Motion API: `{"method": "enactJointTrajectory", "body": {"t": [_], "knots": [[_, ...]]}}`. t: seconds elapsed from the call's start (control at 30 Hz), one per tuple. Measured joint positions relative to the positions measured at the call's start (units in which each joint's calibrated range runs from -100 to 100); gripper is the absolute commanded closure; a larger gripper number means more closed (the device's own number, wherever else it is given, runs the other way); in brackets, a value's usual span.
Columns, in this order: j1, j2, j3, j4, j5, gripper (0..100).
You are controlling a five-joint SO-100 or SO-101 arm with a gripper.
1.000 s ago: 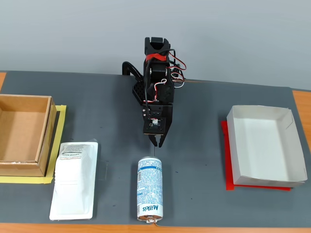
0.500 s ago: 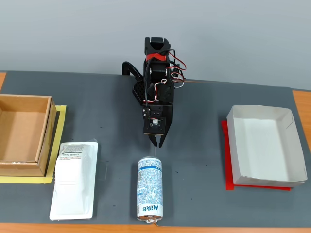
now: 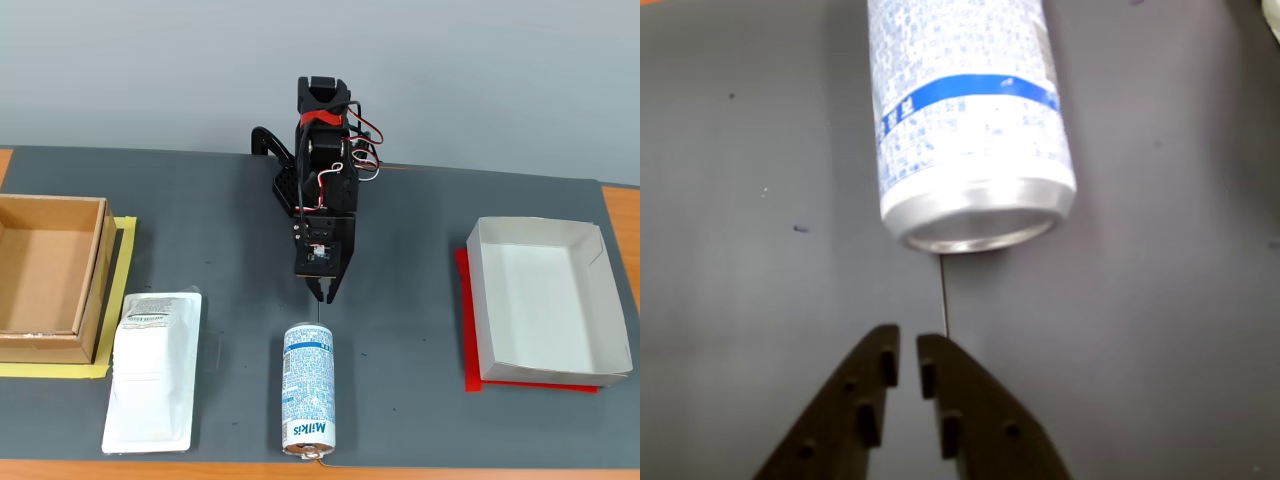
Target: Pick the sandwich and put it in the gray box
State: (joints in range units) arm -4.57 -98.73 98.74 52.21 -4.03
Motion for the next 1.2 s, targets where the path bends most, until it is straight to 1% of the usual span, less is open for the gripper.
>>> {"method": "enactJointTrajectory", "body": {"t": [0.3,0.4,0.7,0.87,1.2], "knots": [[-1.11,1.53,-1.62,0.0,0.15,98],[-1.11,7.39,-5.12,0.0,0.15,98],[-1.77,24.3,-22.63,0.0,0.24,98],[-1.03,30.67,-31.88,0.0,3.13,98],[7.81,46.64,-46.43,0.0,9.91,98]]}}
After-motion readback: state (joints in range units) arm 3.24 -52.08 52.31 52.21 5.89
